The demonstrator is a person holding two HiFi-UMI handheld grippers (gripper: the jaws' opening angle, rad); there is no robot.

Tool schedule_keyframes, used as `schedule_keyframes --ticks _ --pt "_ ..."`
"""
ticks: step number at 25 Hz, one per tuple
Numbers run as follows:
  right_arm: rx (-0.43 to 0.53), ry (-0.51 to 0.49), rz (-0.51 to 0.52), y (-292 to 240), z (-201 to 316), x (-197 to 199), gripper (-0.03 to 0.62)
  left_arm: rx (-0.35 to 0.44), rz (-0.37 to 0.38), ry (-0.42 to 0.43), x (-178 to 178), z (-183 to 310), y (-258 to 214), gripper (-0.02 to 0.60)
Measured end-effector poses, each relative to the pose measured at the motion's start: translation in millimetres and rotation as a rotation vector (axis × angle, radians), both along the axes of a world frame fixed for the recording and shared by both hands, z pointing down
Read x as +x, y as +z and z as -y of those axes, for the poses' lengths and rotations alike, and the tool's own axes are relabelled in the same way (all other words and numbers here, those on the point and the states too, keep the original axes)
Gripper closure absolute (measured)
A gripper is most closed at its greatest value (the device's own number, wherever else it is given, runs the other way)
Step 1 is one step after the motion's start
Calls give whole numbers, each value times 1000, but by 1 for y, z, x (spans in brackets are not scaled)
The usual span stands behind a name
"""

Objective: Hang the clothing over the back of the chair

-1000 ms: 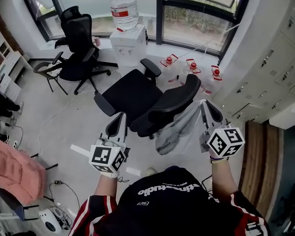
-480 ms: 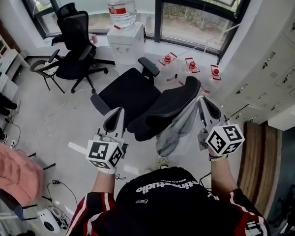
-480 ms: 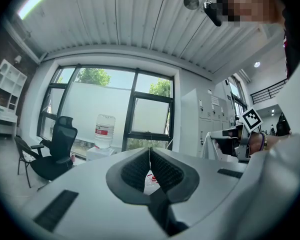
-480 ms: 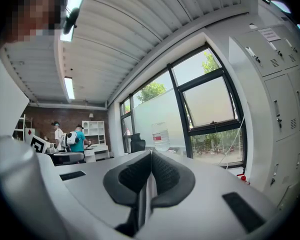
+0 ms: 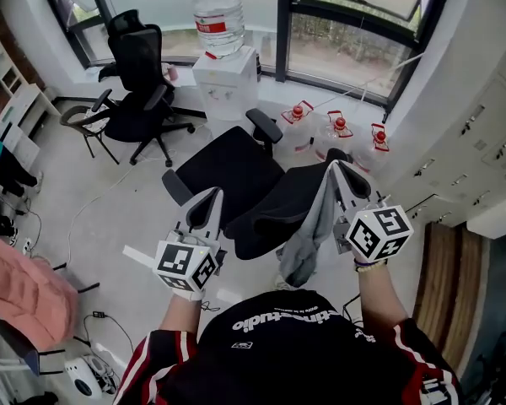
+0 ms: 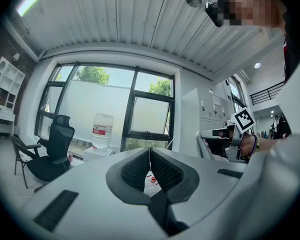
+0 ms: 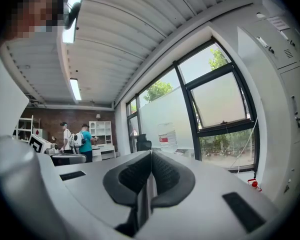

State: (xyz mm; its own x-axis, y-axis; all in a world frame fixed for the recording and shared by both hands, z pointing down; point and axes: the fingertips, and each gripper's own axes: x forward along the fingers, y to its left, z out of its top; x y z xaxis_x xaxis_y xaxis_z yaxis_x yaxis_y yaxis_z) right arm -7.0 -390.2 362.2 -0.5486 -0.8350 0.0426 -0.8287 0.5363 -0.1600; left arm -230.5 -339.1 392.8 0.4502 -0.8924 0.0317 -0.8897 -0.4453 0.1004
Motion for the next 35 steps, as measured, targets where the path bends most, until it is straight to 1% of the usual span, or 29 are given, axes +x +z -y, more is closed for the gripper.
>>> schedule_keyframes --ticks 8,14,21,26,31,35 --pt "11 -59 12 -1 44 -32 577 -3 12 -28 -14 31 -2 557" --pt "30 -94 27 -8 77 -57 577 -9 16 -61 -31 45 -4 557" --pt "52 -145 34 -10 113 -85 577 -21 22 -91 -41 61 0 557" --pt "52 -168 51 -8 135 -96 578 -18 22 -113 -44 76 0 557" --pt "57 -196 67 -7 155 -101 578 -1 18 -153 -52 93 -8 557" --pt "80 -220 72 -11 181 -113 578 4 19 -173 -54 100 -13 557"
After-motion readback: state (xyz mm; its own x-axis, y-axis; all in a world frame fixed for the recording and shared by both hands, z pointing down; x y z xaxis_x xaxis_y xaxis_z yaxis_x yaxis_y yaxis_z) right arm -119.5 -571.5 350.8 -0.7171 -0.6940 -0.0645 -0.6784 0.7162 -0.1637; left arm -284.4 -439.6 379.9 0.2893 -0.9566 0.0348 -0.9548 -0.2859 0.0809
